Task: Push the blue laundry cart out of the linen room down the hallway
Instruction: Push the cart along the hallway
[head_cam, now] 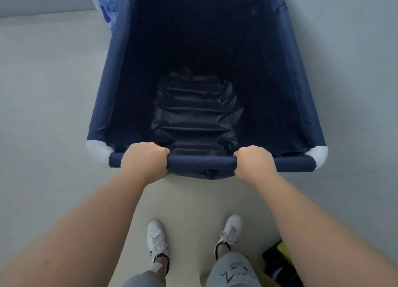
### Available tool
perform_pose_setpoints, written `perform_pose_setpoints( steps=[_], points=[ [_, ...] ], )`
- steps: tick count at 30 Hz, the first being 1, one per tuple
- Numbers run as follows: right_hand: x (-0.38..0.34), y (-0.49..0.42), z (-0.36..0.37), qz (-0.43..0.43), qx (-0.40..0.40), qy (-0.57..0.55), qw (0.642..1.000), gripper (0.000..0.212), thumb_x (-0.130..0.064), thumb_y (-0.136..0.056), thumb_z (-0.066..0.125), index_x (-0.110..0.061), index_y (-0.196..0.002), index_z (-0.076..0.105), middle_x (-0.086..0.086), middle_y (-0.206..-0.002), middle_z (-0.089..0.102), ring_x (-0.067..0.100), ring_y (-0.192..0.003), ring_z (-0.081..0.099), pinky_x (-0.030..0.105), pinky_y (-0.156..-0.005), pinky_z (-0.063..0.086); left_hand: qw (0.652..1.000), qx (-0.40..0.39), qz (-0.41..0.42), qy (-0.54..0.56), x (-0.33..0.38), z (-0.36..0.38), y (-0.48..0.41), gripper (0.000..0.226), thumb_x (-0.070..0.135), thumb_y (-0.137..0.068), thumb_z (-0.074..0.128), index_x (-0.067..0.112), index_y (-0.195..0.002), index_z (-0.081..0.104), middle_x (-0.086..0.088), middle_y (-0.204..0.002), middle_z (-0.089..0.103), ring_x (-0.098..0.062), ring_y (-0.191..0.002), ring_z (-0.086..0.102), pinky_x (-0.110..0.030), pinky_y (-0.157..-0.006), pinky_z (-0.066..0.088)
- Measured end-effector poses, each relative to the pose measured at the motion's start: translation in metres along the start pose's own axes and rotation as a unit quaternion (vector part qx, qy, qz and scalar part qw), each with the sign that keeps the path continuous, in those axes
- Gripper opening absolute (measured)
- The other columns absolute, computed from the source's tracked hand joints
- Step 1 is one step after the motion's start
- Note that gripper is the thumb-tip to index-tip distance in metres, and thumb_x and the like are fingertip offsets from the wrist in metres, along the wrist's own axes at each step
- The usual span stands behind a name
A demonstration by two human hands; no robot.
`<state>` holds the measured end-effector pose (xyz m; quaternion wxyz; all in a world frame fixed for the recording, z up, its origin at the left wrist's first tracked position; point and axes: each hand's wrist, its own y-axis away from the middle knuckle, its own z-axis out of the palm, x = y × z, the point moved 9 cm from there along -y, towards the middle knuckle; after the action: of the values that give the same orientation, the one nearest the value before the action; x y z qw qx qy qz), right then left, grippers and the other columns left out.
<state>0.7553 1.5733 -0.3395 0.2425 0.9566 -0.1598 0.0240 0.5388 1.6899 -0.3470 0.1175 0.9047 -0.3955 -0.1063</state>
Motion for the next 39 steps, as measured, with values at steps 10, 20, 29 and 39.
perform_pose_setpoints(
  steps=[10,20,29,39],
  points=[
    [0.076,-0.021,0.0,-0.068,0.033,0.028,0.997,0.012,-0.023,-0.075,0.06,-0.029,-0.075,0.05,-0.009,-0.062,0.044,0.02,-0.064,0.049,0.029,-0.05,0.031,0.997,-0.014,-0.07,0.012,0.066,-0.011,-0.029,0.007,0.039,-0.076,0.055,0.036,-0.083,0.057,0.01,-0.058,0.042,-0.015,-0.052,0.041,-0.03,-0.051,0.027],
    [0.136,-0.018,0.008,-0.103,0.023,0.046,0.993,0.007,-0.022,-0.077,0.059,-0.027,-0.079,0.055,-0.006,-0.068,0.051,0.022,-0.067,0.052,0.03,-0.056,0.038,0.995,-0.014,-0.088,0.043,0.132,-0.021,-0.033,0.011,0.042,-0.078,0.055,0.034,-0.085,0.057,0.009,-0.06,0.043,-0.019,-0.057,0.047,-0.032,-0.055,0.033],
    [0.186,0.0,0.021,-0.12,0.013,0.067,0.99,0.013,-0.021,-0.078,0.057,-0.027,-0.088,0.063,-0.005,-0.073,0.053,0.022,-0.069,0.051,0.03,-0.056,0.036,0.993,-0.002,-0.098,0.069,0.199,-0.029,-0.023,0.006,0.036,-0.078,0.054,0.031,-0.081,0.056,0.009,-0.056,0.037,-0.019,-0.055,0.045,-0.031,-0.053,0.031],
    [0.225,0.006,0.027,-0.12,0.009,0.084,0.989,0.013,-0.021,-0.075,0.058,-0.027,-0.084,0.064,-0.007,-0.067,0.05,0.022,-0.066,0.049,0.029,-0.056,0.037,0.99,0.012,-0.103,0.092,0.246,-0.036,-0.024,0.004,0.032,-0.078,0.058,0.028,-0.077,0.056,0.008,-0.056,0.038,-0.019,-0.054,0.043,-0.031,-0.052,0.031]
  ],
)
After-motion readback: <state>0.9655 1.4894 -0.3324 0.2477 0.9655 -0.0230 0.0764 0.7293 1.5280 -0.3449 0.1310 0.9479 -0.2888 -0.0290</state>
